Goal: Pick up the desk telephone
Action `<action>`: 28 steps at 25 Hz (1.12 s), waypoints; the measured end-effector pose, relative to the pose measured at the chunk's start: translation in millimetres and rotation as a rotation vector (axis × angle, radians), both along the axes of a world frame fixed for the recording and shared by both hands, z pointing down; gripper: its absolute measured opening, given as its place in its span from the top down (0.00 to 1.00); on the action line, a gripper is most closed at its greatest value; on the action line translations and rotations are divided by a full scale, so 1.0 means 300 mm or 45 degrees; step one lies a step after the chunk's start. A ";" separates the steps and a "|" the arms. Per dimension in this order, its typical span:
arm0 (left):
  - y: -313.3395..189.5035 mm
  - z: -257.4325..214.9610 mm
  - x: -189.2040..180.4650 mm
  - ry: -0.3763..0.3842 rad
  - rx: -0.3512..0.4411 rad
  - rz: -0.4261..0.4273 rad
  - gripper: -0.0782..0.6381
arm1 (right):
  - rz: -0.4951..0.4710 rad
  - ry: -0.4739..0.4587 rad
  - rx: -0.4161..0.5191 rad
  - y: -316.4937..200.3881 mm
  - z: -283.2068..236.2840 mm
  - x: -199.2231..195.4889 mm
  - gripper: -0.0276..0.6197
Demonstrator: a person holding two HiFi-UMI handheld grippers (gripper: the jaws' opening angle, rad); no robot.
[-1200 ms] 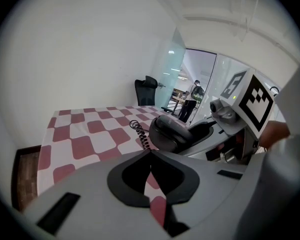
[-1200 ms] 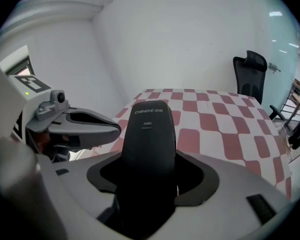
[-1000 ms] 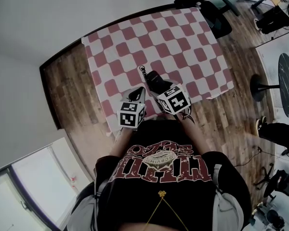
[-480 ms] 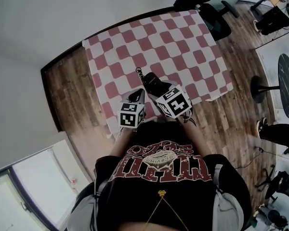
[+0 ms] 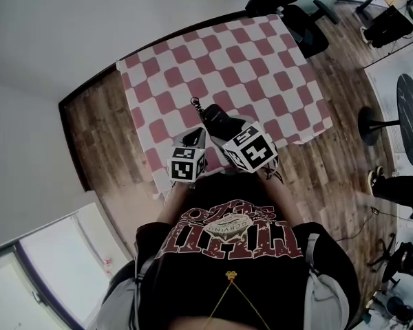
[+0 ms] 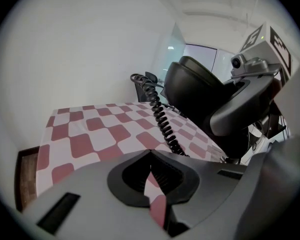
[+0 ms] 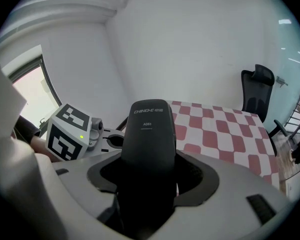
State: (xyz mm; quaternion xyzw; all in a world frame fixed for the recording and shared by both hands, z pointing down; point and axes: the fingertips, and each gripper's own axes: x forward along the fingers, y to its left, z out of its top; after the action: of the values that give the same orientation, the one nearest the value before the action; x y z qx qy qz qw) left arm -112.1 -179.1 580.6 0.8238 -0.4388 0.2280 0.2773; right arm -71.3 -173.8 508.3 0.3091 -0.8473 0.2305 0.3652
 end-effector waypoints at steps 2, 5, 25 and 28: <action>0.000 0.005 0.000 -0.004 -0.008 0.000 0.88 | 0.002 -0.005 0.001 0.002 -0.013 0.001 0.51; 0.006 0.021 -0.002 -0.001 -0.030 -0.004 0.88 | 0.004 -0.007 0.006 0.006 -0.027 -0.001 0.51; 0.017 0.047 0.020 0.004 -0.065 0.022 0.88 | -0.031 -0.010 0.031 0.018 -0.081 -0.007 0.51; 0.016 0.047 0.020 0.010 -0.067 0.019 0.88 | -0.034 -0.006 0.028 0.018 -0.078 -0.006 0.51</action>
State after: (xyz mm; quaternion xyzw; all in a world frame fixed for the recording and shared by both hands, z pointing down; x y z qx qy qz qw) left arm -106.0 -174.3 594.6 0.8204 -0.4253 0.2382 0.2987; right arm -72.9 -168.4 484.9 0.3014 -0.8546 0.2170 0.3629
